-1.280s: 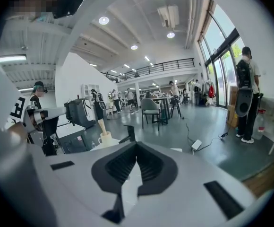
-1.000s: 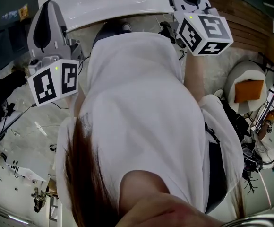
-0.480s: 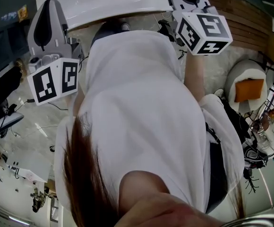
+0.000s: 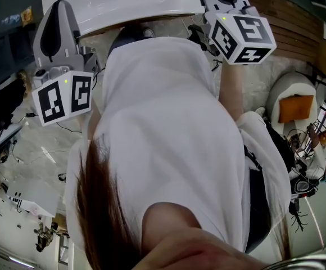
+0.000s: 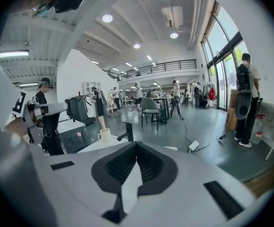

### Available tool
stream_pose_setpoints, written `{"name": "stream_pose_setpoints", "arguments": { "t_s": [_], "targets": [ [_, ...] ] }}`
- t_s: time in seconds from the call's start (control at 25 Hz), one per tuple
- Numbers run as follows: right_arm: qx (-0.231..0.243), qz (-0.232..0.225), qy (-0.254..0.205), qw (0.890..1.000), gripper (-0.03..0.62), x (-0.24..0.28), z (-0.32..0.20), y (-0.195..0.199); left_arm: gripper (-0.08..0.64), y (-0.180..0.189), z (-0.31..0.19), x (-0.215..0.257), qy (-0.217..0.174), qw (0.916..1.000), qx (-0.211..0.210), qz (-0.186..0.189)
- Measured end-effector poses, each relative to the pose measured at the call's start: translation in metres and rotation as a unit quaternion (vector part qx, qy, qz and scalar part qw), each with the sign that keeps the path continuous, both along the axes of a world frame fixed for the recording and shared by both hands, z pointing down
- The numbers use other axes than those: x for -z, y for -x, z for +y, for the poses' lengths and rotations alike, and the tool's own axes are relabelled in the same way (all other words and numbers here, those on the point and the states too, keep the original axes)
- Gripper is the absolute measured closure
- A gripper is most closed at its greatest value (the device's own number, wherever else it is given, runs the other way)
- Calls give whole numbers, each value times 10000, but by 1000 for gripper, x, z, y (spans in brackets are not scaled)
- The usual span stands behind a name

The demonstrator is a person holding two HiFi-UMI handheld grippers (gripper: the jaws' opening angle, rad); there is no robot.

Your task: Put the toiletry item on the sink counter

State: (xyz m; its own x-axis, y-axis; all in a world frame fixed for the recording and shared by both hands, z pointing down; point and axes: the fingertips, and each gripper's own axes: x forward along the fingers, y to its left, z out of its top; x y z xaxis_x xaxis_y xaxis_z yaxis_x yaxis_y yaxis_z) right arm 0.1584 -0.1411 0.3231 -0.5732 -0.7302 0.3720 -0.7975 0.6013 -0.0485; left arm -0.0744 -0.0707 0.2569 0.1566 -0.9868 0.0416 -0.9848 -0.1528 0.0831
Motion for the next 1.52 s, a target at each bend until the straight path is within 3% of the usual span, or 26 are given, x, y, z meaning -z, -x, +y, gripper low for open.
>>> {"name": "stream_pose_setpoints", "arguments": {
  "t_s": [0.76, 1.52],
  "targets": [
    [-261, -104, -44, 9996, 588, 8, 3, -21, 551, -14, -7, 5, -21, 9998, -190, 82],
    [-120, -46, -69, 9999, 588, 7, 8, -7, 551, -2, 2, 4, -43, 9999, -103, 120]
  ]
}}
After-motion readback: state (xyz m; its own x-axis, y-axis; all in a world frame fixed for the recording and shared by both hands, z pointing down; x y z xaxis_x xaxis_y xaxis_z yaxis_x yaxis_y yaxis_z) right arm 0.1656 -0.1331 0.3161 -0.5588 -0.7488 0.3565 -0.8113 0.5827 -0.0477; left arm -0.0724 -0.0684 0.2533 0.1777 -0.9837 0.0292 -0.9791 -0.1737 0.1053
